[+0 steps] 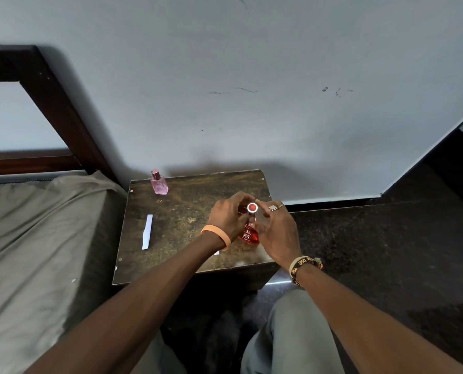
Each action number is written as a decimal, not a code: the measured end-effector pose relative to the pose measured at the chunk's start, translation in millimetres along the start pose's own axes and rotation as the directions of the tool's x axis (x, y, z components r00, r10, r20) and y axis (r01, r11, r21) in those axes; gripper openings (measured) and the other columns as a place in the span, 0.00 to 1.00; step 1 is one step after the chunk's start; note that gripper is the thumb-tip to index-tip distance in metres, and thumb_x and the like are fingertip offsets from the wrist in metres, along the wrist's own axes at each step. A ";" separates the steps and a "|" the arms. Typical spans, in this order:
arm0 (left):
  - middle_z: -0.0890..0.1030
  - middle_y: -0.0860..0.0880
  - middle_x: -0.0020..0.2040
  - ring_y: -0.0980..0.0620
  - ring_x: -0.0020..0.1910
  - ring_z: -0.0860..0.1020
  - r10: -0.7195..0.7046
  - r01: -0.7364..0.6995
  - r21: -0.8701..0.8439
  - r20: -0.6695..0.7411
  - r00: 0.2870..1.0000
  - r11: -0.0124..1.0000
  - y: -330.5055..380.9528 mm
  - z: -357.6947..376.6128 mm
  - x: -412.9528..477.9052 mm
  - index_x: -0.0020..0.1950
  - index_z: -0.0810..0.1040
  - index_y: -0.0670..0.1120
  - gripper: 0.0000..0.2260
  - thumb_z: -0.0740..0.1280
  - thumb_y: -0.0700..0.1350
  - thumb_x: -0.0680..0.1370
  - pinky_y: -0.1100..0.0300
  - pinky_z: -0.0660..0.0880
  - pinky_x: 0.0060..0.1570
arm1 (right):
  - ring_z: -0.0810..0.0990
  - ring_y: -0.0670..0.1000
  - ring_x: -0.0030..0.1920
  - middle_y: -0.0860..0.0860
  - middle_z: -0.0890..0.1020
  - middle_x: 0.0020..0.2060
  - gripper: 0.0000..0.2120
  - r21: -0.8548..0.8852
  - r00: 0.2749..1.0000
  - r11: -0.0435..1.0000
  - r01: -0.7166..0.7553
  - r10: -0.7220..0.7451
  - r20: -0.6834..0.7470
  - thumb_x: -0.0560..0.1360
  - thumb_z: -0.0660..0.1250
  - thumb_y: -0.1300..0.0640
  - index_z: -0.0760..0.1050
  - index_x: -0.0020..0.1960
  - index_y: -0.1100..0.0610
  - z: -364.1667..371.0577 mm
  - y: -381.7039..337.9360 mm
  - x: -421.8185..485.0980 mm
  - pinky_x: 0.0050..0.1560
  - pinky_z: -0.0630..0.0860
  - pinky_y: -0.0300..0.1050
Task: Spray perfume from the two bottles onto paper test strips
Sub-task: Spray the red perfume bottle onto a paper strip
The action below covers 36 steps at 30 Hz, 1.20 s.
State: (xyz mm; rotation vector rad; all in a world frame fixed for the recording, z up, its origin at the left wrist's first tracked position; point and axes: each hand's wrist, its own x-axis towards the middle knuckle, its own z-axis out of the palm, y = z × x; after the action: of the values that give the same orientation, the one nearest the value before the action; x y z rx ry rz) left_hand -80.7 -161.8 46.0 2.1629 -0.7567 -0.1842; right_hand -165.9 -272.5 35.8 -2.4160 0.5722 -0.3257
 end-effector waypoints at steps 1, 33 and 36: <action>0.84 0.51 0.48 0.55 0.46 0.82 0.004 -0.004 -0.003 -0.006 1.000 1.000 1.1 -4.0 -0.1 0.54 0.79 0.48 0.13 0.73 0.38 0.71 0.55 0.80 0.50 | 0.78 0.52 0.60 0.52 0.77 0.59 0.21 0.011 1.000 1.000 0.004 -0.004 -0.011 0.75 0.72 0.58 0.75 0.67 0.56 -0.3 -3.3 0.5 0.61 0.77 0.46; 0.85 0.50 0.49 0.53 0.48 0.82 -0.397 0.389 -0.085 -0.143 0.906 0.917 -160.8 -111.1 -75.1 0.53 0.83 0.48 0.16 0.71 0.33 0.69 0.57 0.78 0.55 | 0.83 0.56 0.48 0.54 0.86 0.47 0.10 0.095 0.922 0.988 0.122 -0.148 0.357 0.76 0.68 0.59 0.83 0.56 0.54 172.8 -130.6 3.9 0.49 0.78 0.53; 0.84 0.49 0.51 0.51 0.52 0.82 -0.415 0.413 -0.037 -0.101 0.904 0.910 -164.9 -102.2 -75.1 0.56 0.82 0.49 0.16 0.71 0.35 0.70 0.55 0.76 0.58 | 0.82 0.57 0.48 0.55 0.86 0.47 0.11 0.055 0.923 0.992 0.116 -0.128 0.363 0.75 0.68 0.60 0.83 0.56 0.55 176.2 -122.7 2.0 0.47 0.78 0.53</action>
State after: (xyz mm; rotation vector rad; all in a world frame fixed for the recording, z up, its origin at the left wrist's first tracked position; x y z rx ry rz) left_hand -28.3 28.7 -19.2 2.2768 -0.2236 -0.2886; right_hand -61.0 -94.7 -23.2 -2.4020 0.2466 0.0690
